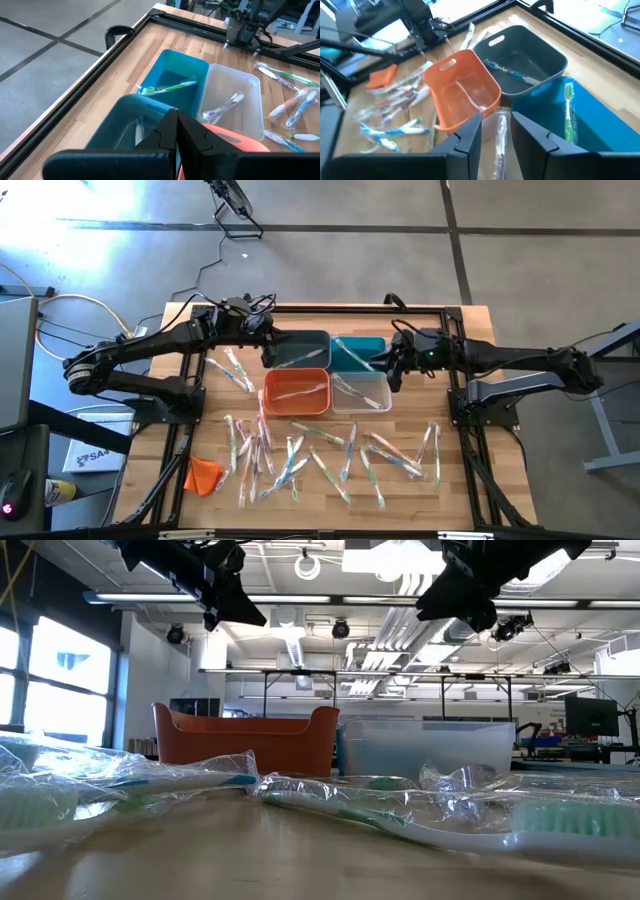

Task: Pick & Place Toothbrushes
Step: Put the green toothbrush into the right blue bin

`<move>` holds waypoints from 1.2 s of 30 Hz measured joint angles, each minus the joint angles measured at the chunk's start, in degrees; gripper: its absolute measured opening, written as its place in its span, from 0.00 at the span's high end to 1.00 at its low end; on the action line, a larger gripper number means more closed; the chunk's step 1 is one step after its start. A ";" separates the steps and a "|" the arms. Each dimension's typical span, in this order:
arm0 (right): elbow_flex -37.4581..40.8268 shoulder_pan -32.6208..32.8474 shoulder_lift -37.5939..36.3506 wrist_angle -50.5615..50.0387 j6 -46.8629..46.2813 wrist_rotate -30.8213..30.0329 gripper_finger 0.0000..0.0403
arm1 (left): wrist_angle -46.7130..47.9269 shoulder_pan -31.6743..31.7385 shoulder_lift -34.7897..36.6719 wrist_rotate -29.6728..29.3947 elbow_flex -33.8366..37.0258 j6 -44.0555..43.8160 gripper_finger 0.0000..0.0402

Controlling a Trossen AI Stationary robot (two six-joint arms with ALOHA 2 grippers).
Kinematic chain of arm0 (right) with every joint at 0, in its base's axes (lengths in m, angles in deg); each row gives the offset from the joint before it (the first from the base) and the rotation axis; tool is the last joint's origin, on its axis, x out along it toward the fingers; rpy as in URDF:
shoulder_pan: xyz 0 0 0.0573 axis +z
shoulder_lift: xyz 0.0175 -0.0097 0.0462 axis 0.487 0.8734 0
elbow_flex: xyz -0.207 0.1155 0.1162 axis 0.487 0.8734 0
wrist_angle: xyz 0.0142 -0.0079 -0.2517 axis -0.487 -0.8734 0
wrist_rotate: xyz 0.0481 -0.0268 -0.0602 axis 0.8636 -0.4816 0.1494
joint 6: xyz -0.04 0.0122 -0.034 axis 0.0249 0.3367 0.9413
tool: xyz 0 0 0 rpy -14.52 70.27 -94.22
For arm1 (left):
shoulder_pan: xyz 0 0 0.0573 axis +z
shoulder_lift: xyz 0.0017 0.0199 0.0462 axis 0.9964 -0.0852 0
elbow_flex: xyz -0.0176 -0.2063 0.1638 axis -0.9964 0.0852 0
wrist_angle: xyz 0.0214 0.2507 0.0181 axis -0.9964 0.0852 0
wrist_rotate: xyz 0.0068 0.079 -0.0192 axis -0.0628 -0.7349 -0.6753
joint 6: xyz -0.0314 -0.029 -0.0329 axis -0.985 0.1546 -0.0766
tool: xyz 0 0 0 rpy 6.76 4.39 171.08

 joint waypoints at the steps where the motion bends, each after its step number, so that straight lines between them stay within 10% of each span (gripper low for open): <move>1: 0.00 0.01 -0.07 0.00 -0.49 0.04 0.77 | 0.00 0.00 0.00 0.00 0.00 0.00 1.00; 20: 0.00 0.58 0.00 -14.06 -21.34 3.86 0.89 | -0.04 0.00 0.00 -0.01 0.00 0.01 1.00; 36: 0.00 16.29 0.03 -32.52 -57.24 -8.77 0.99 | -0.04 0.00 0.00 -0.01 0.00 0.00 1.00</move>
